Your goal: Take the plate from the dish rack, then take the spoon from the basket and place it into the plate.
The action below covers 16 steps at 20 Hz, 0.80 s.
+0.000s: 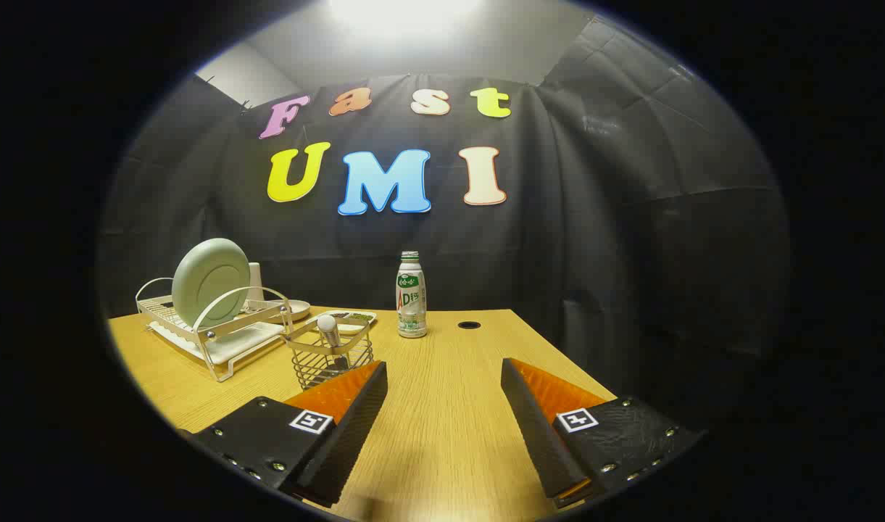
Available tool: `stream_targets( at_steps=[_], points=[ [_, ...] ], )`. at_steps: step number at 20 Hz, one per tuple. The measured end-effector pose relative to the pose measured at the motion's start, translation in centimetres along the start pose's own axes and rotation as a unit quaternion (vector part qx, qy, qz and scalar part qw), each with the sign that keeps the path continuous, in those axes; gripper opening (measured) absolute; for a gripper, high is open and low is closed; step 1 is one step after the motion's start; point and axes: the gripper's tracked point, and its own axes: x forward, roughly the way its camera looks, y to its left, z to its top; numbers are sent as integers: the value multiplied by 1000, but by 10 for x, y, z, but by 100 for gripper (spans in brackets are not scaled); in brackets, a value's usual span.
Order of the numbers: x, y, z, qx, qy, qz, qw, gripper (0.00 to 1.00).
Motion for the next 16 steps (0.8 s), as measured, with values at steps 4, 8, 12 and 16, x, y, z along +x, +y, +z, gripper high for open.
stream_targets(
  at_steps=[4, 8, 12, 16],
  points=[
    [5, -1, -1, 0, -1, -5, 1000, 97],
    [35, -4, -12, 8, 29, -7, 1000, 97],
    [71, -17, 7, 6, 10, -31, 999, 97],
    [62, -43, 52, -5, -13, -80, 997, 97]
  ],
)
